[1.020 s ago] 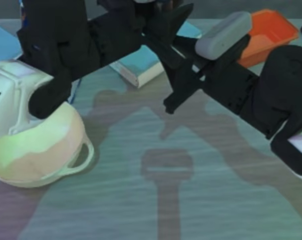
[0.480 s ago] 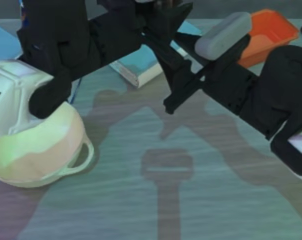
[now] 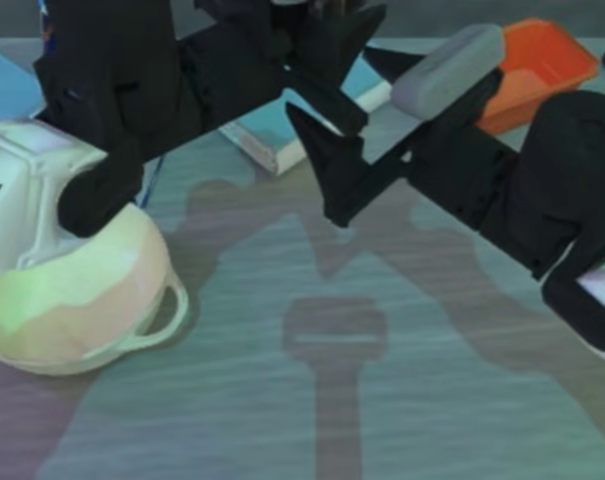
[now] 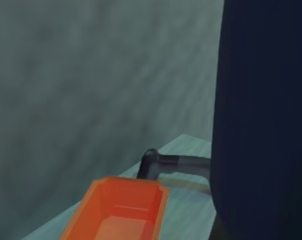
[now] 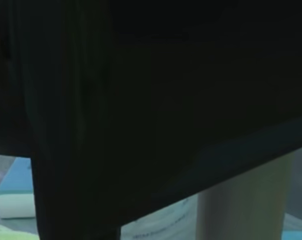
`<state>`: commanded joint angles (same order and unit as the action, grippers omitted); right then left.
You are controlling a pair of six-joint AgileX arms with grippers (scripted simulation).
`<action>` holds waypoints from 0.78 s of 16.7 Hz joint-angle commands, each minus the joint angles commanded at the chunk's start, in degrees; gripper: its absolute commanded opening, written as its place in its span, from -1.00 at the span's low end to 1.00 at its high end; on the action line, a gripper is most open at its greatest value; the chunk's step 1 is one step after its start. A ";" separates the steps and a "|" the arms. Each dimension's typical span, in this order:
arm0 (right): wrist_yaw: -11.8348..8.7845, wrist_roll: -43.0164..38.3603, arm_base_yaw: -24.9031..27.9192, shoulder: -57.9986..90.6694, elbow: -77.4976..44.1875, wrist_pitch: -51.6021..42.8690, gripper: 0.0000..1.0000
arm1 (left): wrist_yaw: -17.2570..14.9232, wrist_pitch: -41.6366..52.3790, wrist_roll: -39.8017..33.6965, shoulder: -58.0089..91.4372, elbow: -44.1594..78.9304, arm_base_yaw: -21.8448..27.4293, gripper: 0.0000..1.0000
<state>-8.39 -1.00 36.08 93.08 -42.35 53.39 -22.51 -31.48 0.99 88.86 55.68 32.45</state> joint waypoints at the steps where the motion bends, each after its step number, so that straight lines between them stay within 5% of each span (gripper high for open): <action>1: 0.00 0.00 0.00 0.00 0.00 0.00 1.00 | 0.00 0.00 0.00 0.00 0.00 0.00 -1.00; 7: -0.20 -0.01 -0.06 -1.03 0.95 -0.07 1.00 | -0.52 0.09 -0.06 -0.30 -0.36 -0.58 -1.00; 13: -2.15 -0.06 -1.53 -12.83 12.08 -0.74 1.00 | -6.47 0.59 0.26 -4.06 -3.79 -7.51 -1.00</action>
<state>-10.54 -1.06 34.55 80.25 -30.27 52.65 -28.98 -30.89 1.25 84.80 51.89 24.94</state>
